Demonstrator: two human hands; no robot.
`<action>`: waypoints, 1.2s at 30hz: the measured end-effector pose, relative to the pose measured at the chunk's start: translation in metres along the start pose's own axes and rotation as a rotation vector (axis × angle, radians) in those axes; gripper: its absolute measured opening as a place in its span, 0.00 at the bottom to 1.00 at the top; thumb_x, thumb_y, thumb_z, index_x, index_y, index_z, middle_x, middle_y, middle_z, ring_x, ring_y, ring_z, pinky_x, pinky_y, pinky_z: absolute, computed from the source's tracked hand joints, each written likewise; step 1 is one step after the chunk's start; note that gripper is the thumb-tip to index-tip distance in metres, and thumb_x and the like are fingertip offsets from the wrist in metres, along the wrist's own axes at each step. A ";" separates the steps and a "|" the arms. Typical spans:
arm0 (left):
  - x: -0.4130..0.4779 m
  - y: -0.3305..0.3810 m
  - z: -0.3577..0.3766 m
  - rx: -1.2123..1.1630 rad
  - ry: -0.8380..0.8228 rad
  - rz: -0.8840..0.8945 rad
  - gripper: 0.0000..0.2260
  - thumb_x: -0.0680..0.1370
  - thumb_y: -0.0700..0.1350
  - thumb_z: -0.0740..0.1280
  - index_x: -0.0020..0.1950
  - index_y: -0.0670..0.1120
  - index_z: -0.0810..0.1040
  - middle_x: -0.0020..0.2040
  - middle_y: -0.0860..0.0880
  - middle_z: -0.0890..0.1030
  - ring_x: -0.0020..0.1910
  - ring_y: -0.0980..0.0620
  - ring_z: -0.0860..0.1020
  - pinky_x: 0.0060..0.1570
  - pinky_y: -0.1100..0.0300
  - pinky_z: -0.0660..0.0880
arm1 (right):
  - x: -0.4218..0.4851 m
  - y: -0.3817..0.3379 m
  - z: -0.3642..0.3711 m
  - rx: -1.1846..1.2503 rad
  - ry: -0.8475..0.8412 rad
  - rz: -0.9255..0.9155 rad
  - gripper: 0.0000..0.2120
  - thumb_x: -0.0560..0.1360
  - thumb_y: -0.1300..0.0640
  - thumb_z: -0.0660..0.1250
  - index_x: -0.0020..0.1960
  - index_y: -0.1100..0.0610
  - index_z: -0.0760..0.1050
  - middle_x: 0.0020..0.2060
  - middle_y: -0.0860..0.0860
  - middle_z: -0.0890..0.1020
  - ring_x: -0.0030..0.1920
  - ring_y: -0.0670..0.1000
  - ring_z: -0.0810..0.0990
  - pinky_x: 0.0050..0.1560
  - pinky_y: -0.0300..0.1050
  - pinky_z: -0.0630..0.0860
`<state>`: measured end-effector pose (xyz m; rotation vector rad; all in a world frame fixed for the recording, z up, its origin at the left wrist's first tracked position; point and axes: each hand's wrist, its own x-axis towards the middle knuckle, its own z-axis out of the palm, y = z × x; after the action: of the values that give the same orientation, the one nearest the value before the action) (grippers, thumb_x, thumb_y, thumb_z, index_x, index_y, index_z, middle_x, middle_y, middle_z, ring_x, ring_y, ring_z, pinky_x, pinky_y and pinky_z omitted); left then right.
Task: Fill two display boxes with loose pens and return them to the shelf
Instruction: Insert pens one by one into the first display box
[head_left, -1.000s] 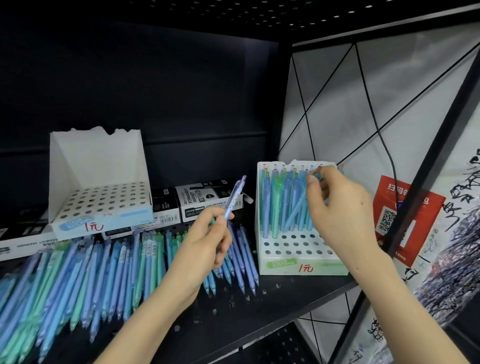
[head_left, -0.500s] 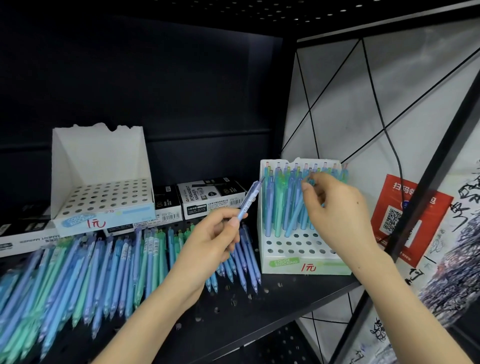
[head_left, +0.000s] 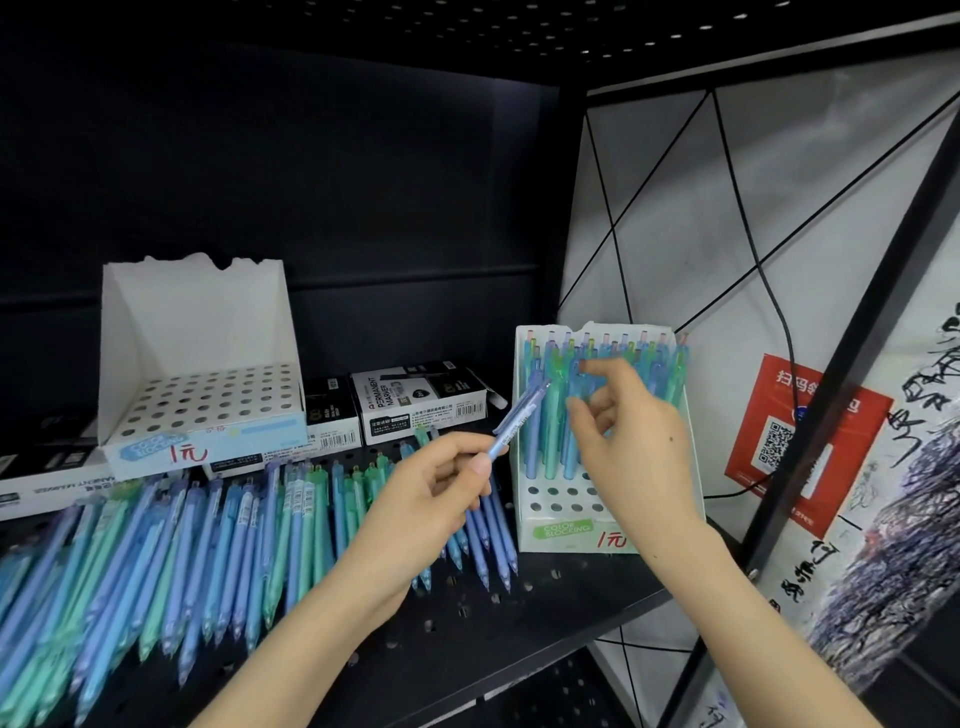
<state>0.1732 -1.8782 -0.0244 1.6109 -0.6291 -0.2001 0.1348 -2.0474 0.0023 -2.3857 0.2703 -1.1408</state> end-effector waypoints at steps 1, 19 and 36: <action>0.000 0.000 0.000 -0.001 -0.002 0.004 0.09 0.79 0.44 0.62 0.54 0.53 0.78 0.33 0.59 0.76 0.36 0.60 0.73 0.34 0.65 0.70 | -0.001 0.000 -0.002 -0.043 0.050 -0.012 0.13 0.76 0.57 0.65 0.61 0.55 0.72 0.34 0.47 0.78 0.32 0.48 0.76 0.35 0.45 0.73; 0.010 -0.012 0.017 0.431 -0.003 0.179 0.23 0.76 0.49 0.66 0.67 0.63 0.63 0.56 0.68 0.69 0.57 0.70 0.69 0.52 0.74 0.69 | 0.009 0.015 -0.062 0.399 0.087 0.215 0.06 0.78 0.59 0.60 0.47 0.57 0.75 0.34 0.51 0.79 0.33 0.48 0.79 0.37 0.46 0.80; 0.015 -0.020 0.021 0.496 -0.084 0.099 0.37 0.73 0.50 0.71 0.67 0.69 0.47 0.56 0.77 0.56 0.63 0.58 0.67 0.55 0.73 0.68 | 0.016 0.021 -0.030 0.281 -0.205 0.113 0.07 0.77 0.57 0.63 0.54 0.49 0.70 0.38 0.47 0.79 0.39 0.45 0.77 0.41 0.39 0.75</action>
<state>0.1811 -1.9037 -0.0432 2.0478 -0.8686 -0.0372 0.1226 -2.0816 0.0183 -2.1855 0.1612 -0.8163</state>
